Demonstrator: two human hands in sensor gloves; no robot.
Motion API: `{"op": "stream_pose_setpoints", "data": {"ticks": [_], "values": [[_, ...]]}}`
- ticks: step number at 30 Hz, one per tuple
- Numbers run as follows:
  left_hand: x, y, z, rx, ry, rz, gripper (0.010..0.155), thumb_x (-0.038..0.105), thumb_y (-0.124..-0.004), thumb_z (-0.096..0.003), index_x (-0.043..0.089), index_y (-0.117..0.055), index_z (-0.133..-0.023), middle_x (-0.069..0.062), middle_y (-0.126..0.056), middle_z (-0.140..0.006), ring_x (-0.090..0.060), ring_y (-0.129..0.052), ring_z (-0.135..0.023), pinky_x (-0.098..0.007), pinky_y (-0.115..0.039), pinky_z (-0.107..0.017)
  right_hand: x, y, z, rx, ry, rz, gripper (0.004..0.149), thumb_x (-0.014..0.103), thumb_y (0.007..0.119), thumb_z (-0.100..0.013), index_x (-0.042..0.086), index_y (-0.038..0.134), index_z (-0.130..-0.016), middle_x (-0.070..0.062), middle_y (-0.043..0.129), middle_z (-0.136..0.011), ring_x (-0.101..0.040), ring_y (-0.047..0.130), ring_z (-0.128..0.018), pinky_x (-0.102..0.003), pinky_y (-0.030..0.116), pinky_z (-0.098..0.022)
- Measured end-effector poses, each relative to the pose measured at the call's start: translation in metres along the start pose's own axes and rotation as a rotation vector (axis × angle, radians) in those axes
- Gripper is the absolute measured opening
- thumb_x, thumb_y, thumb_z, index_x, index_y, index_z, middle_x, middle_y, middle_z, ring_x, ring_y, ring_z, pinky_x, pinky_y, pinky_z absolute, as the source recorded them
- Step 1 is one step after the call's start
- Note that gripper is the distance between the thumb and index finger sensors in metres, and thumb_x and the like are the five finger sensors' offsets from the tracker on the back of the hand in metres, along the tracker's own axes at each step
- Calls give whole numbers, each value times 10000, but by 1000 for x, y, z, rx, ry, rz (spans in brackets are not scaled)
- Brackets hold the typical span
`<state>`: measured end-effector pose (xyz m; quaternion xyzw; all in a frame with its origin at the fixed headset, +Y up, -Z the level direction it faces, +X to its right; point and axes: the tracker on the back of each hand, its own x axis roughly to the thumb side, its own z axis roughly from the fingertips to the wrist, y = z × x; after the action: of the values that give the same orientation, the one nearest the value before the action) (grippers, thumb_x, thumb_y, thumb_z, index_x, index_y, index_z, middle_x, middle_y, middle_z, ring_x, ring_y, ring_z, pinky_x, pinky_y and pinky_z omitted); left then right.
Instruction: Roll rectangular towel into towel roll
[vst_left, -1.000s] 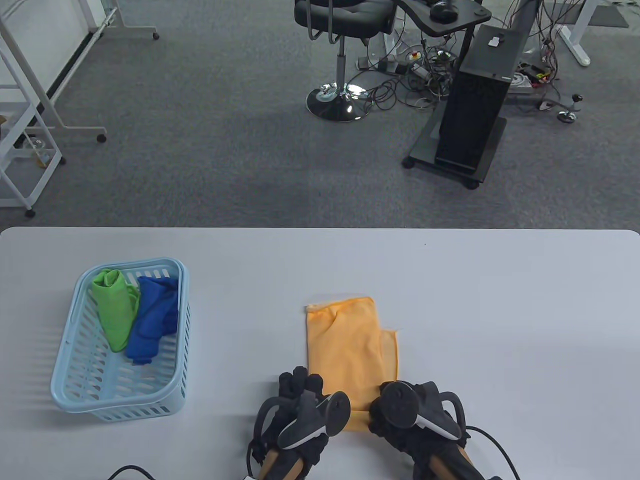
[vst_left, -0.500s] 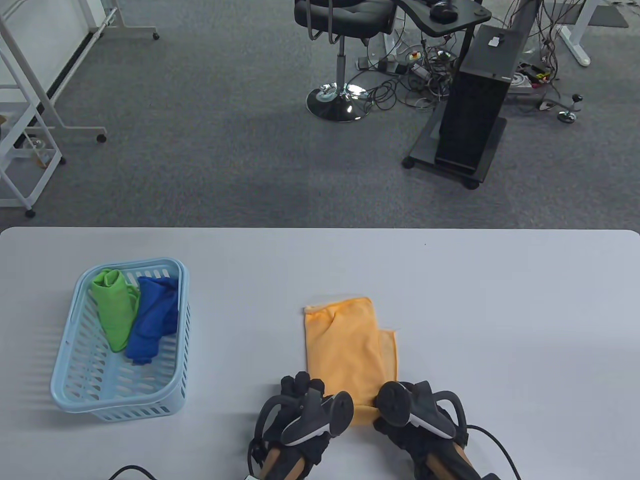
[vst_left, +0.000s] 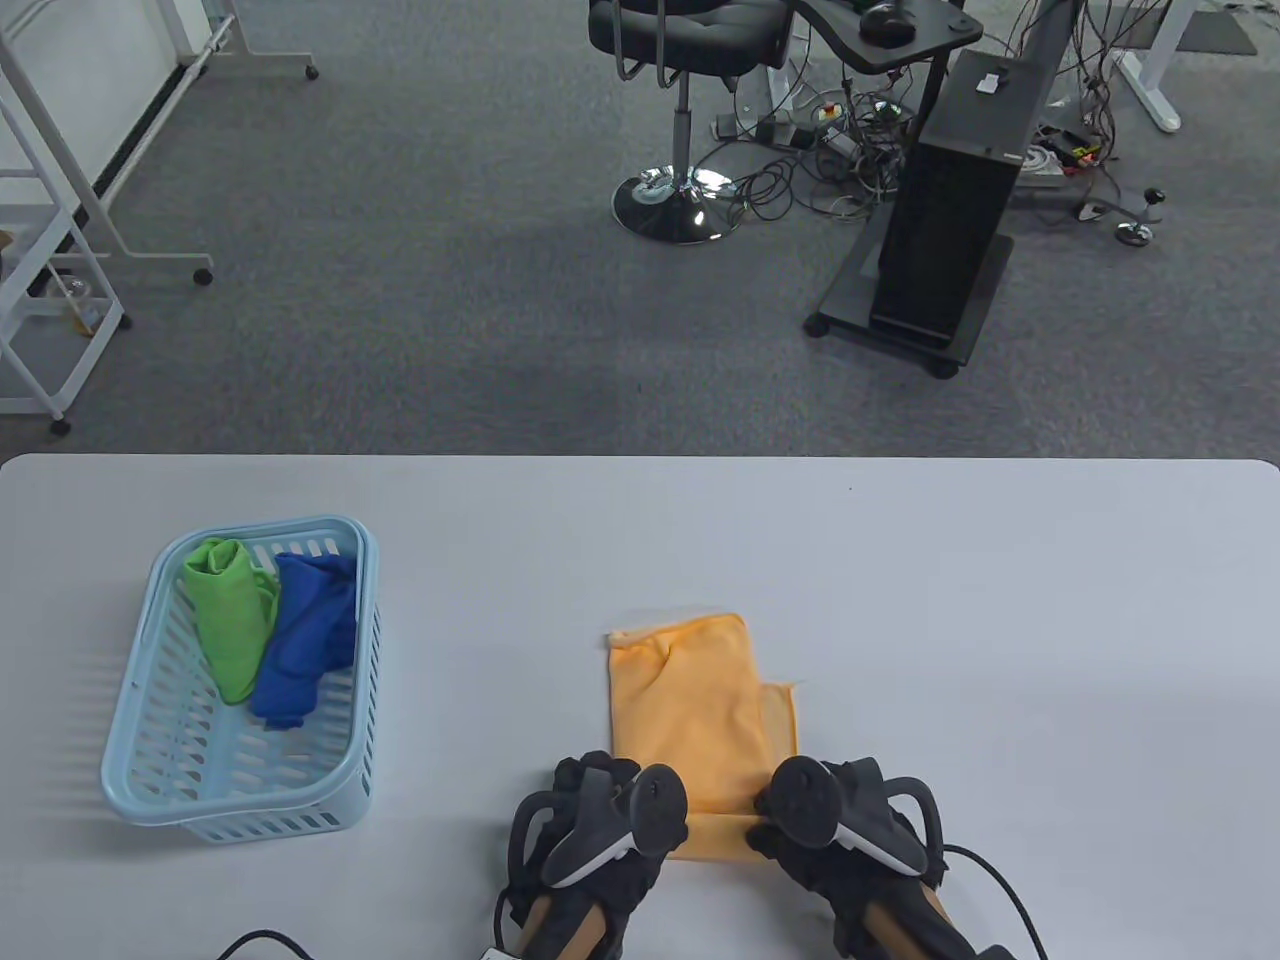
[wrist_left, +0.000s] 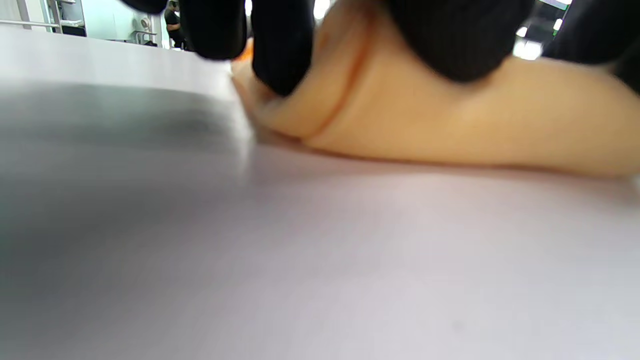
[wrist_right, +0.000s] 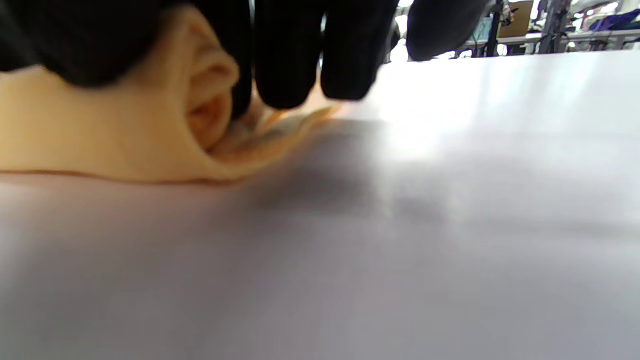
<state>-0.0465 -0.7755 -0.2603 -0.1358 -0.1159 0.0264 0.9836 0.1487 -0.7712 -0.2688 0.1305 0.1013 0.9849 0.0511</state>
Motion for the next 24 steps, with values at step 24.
{"op": "stream_pose_setpoints", "data": {"ticks": [24], "values": [[8, 3, 2, -12, -1, -63, 621, 453, -845, -351, 293, -744, -942, -122, -668, -1007, -430, -538, -999, -665, -432, -705, 3, 11, -4, 125, 28, 3, 702, 462, 748, -313, 201, 613, -951, -110, 476, -1020, -369, 523, -979, -617, 477, -702]]}}
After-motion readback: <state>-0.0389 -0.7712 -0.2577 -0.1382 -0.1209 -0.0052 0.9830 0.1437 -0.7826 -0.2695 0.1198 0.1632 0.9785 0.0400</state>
